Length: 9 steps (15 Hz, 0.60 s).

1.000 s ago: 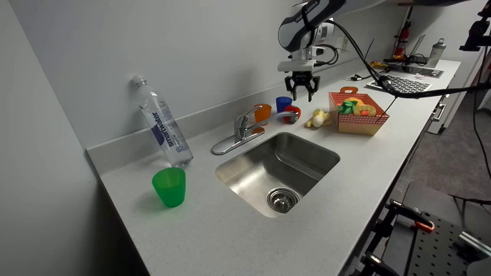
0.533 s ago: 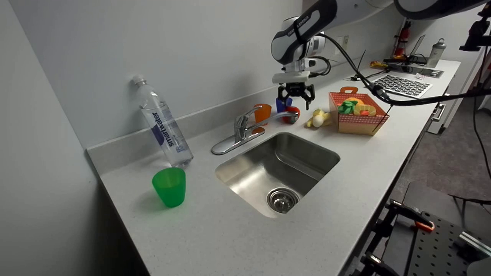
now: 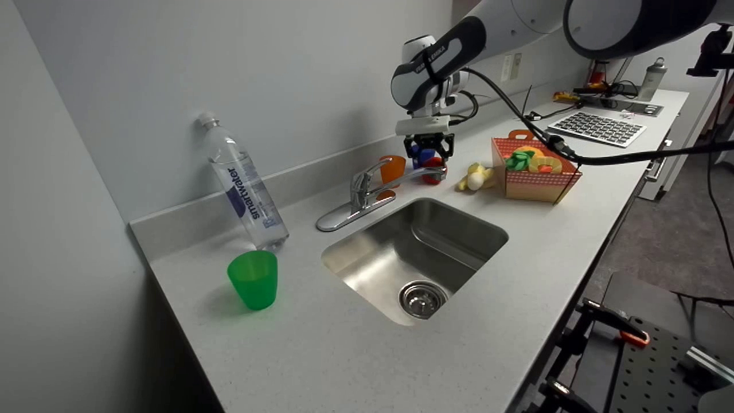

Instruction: Pick up the orange plush toy from the countertop and put it in the basket.

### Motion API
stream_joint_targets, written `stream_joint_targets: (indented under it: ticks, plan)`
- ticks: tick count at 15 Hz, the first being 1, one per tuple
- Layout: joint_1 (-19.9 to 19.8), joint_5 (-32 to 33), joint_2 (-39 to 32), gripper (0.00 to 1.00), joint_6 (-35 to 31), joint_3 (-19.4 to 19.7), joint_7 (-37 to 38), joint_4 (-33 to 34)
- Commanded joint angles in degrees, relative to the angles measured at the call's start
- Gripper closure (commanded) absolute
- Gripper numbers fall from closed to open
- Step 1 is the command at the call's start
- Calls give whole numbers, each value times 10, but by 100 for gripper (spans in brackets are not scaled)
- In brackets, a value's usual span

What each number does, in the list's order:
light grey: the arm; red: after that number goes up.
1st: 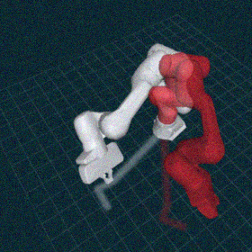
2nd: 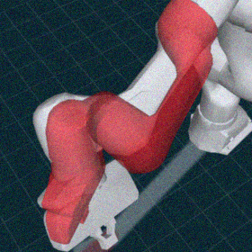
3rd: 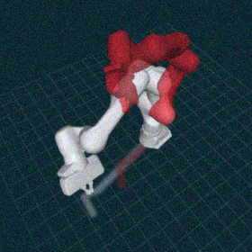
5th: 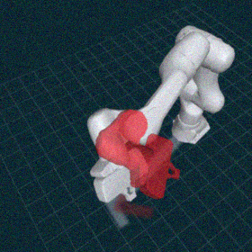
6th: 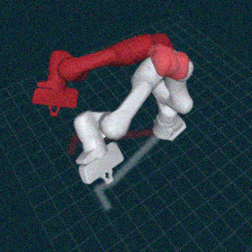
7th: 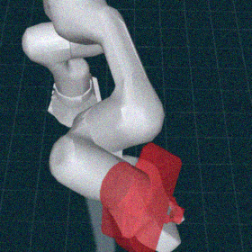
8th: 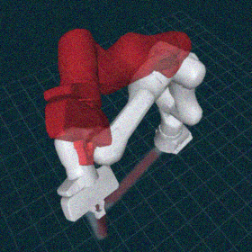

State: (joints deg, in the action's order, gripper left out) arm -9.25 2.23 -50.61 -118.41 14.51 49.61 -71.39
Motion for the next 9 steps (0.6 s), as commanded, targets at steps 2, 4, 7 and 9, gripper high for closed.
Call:
stream_joint_targets:
  ticks: [2, 4, 7, 9]
  plan:
    - [6, 21, -31, 66, -11, 12, -8, 32]
    - [4, 21, -15, 79, -14, 7, -17, 27]
    - [1, 13, 15, 92, -11, 1, -38, 19]
    - [-2, 6, 34, 96, 2, -2, -49, 17]
